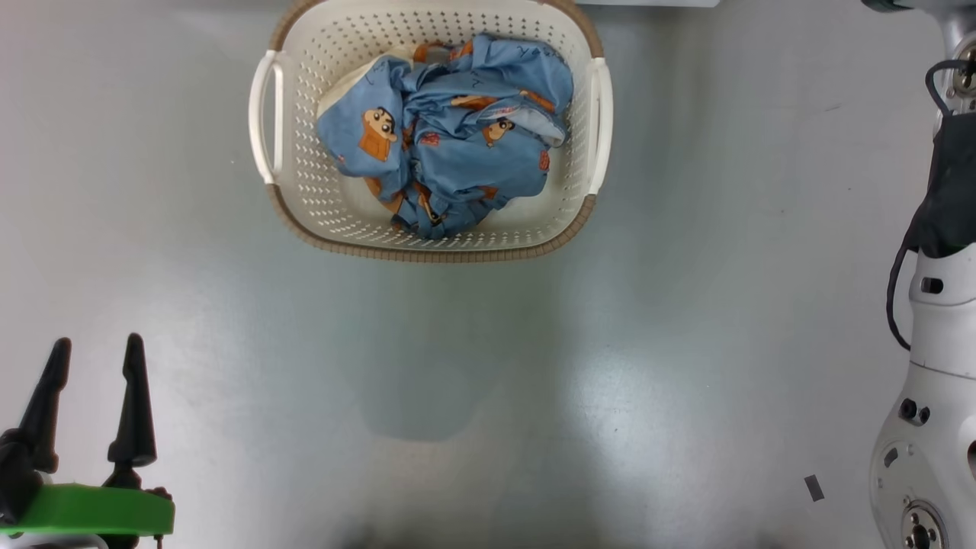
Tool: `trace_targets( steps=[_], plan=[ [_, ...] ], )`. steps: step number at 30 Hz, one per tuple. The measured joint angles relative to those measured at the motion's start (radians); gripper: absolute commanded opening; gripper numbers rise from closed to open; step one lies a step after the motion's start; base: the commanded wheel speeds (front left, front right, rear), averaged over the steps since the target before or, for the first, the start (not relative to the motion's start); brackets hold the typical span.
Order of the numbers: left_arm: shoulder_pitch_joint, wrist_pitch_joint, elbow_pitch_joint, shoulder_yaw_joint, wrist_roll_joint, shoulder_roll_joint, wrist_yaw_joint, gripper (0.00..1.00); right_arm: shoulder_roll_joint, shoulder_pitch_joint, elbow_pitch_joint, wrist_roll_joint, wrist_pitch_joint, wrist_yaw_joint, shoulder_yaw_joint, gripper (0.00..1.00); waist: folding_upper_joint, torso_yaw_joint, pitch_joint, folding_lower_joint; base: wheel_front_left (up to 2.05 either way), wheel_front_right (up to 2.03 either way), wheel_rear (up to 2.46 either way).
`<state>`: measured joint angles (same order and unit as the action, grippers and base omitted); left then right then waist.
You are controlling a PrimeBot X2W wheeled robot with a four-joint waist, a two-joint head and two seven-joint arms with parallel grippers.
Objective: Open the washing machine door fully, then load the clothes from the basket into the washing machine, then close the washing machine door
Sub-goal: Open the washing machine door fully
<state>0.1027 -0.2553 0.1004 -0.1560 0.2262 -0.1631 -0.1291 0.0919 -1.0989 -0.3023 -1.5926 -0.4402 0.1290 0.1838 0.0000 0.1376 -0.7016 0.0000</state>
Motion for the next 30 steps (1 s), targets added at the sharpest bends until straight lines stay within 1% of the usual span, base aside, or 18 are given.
trace_targets(
  steps=[8,16,30],
  plan=[
    [-0.001,0.000,0.008,-0.004,0.002,0.001,0.000,1.00,0.013,-0.026,-0.012,0.026,-0.023,0.000,-0.018,0.00,0.0000,0.015,-0.013,0.0000,0.00,0.00,0.00],
    [-0.001,0.000,0.008,0.007,0.020,0.004,0.000,1.00,0.047,-0.061,-0.020,0.034,-0.038,0.000,-0.037,0.00,0.0000,0.029,-0.023,0.0000,0.00,0.00,0.00],
    [0.001,0.000,0.010,0.018,0.026,0.017,0.000,1.00,0.061,-0.123,-0.045,0.051,-0.057,0.000,-0.086,0.00,0.0000,0.047,-0.046,0.0000,0.00,0.00,0.00]
  ],
)
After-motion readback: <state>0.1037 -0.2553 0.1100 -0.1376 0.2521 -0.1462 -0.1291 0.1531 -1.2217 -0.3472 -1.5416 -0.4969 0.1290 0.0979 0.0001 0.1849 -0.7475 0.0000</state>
